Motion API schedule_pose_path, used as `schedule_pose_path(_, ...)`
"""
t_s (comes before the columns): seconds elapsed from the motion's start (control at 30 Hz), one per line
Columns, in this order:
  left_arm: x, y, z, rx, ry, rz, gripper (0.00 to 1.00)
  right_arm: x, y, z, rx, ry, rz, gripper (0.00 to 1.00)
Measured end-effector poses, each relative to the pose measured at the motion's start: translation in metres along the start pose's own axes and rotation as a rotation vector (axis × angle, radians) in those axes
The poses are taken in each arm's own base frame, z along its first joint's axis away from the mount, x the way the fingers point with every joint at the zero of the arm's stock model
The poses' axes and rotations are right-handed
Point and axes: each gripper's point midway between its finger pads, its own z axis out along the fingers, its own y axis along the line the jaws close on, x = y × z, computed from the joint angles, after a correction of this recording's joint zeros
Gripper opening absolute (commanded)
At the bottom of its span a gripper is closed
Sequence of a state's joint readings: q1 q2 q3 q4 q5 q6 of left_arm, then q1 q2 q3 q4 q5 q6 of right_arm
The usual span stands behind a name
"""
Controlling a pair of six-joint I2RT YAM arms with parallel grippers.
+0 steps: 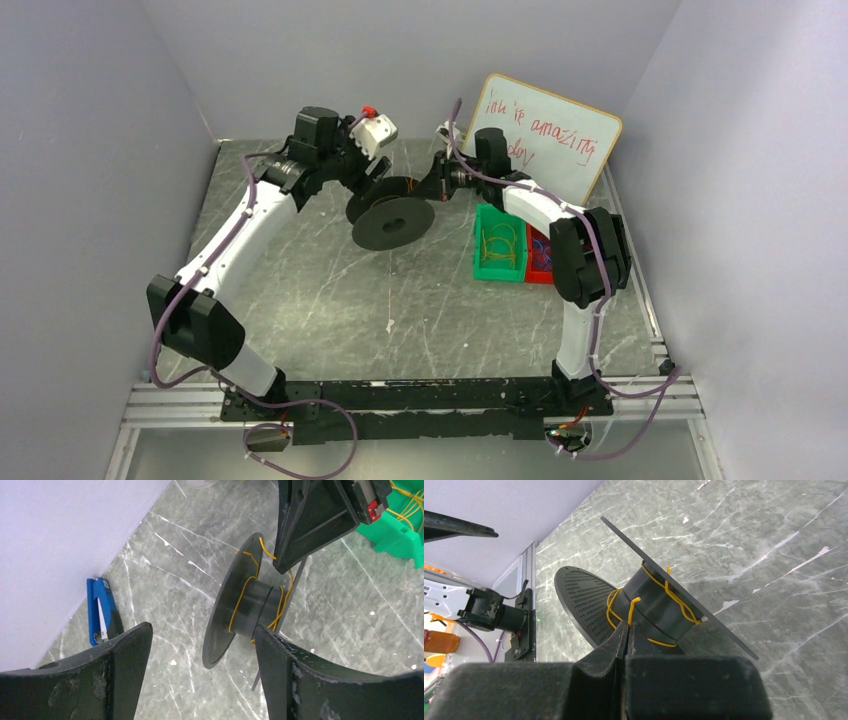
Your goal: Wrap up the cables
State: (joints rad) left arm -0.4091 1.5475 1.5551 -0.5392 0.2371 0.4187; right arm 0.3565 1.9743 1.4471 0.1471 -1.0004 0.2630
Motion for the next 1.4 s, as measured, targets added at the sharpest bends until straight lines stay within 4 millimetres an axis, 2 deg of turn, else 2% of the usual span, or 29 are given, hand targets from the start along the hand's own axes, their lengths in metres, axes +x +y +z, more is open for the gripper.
schedule_pose_path(0.07,-0.003,0.003,0.001,0.0,-0.002,0.039,0.81,0.002,0.002,0.002,-0.005,0.005,0.001,0.0)
schedule_pose_path(0.13,0.002,0.004,0.009,0.014,0.017,0.074,0.8,0.003,0.004,0.004,-0.01,0.009,0.0,0.0)
schedule_pose_path(0.23,0.015,0.0,0.028,0.068,0.058,0.118,0.79,0.005,0.007,0.007,-0.017,0.013,-0.002,0.0)
schedule_pose_path(0.43,0.046,-0.018,0.05,0.192,0.132,0.162,0.74,0.008,0.01,0.01,-0.023,0.026,-0.003,0.0)
schedule_pose_path(0.63,0.055,-0.028,0.054,0.274,0.154,0.191,0.56,0.012,0.011,0.01,-0.026,0.037,-0.002,0.0)
schedule_pose_path(0.73,0.054,-0.028,0.056,0.288,0.152,0.21,0.38,0.012,0.011,0.01,-0.027,0.039,-0.005,0.0)
schedule_pose_path(0.8,0.053,-0.026,0.056,0.293,0.153,0.222,0.31,0.013,0.011,0.01,-0.029,0.041,-0.007,0.0)
schedule_pose_path(0.83,0.054,-0.026,0.057,0.294,0.155,0.225,0.3,0.013,0.012,0.01,-0.031,0.042,-0.006,0.0)
schedule_pose_path(0.87,0.054,-0.026,0.057,0.297,0.156,0.231,0.34,0.013,0.012,0.01,-0.033,0.043,-0.006,0.0)
schedule_pose_path(0.93,0.055,-0.026,0.057,0.303,0.162,0.24,0.48,0.014,0.013,0.01,-0.037,0.045,-0.01,0.0)
schedule_pose_path(1.0,0.058,-0.028,0.056,0.312,0.174,0.244,0.47,0.015,0.013,0.009,-0.043,0.048,-0.018,0.0)
schedule_pose_path(1.07,0.061,-0.028,0.057,0.317,0.182,0.245,0.36,0.016,0.013,0.009,-0.043,0.053,-0.02,0.0)
schedule_pose_path(1.13,0.062,-0.028,0.057,0.322,0.186,0.255,0.18,0.017,0.013,0.009,-0.044,0.059,-0.021,0.0)
schedule_pose_path(1.27,0.062,-0.029,0.056,0.335,0.192,0.267,0.13,0.017,0.013,0.008,-0.044,0.064,-0.028,0.0)
schedule_pose_path(1.33,0.061,-0.029,0.057,0.345,0.193,0.269,0.04,0.017,0.013,0.008,-0.044,0.066,-0.035,0.0)
schedule_pose_path(1.4,0.06,-0.033,0.058,0.377,0.187,0.266,0.02,0.017,0.013,0.008,-0.044,0.067,-0.038,0.0)
